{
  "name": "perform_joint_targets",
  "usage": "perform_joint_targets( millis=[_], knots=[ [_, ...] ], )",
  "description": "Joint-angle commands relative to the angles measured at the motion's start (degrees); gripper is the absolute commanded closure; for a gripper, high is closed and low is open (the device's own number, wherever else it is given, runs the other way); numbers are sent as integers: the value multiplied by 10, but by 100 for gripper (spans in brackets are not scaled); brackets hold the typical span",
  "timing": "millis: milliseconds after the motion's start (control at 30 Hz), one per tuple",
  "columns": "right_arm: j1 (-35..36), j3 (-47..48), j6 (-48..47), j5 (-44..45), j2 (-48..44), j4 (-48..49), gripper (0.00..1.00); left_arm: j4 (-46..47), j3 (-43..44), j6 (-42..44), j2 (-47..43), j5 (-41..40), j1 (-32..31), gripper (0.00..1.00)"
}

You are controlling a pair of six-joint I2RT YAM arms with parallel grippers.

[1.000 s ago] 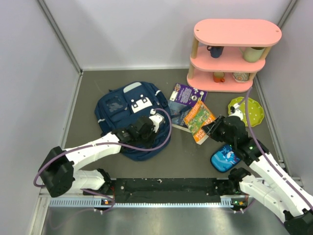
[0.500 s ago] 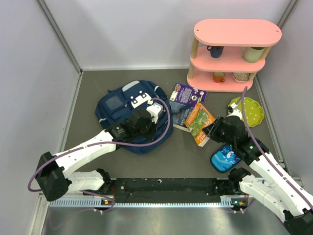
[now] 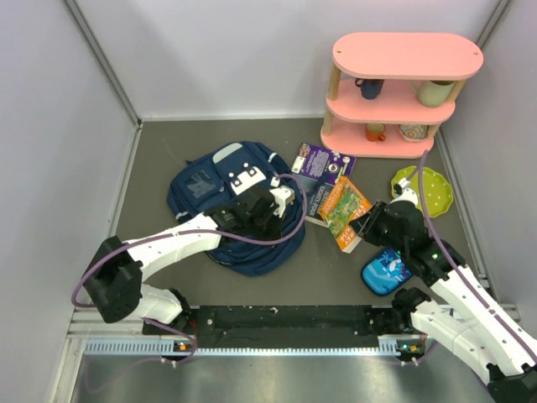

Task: Pack the student bag
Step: Place the book in the student bag.

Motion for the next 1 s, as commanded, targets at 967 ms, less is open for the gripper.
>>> perform_joint_targets(
  millis=[967],
  knots=[
    [-6, 45, 1, 6, -16, 32, 100, 76, 8, -33, 12, 66, 3, 92]
  ],
)
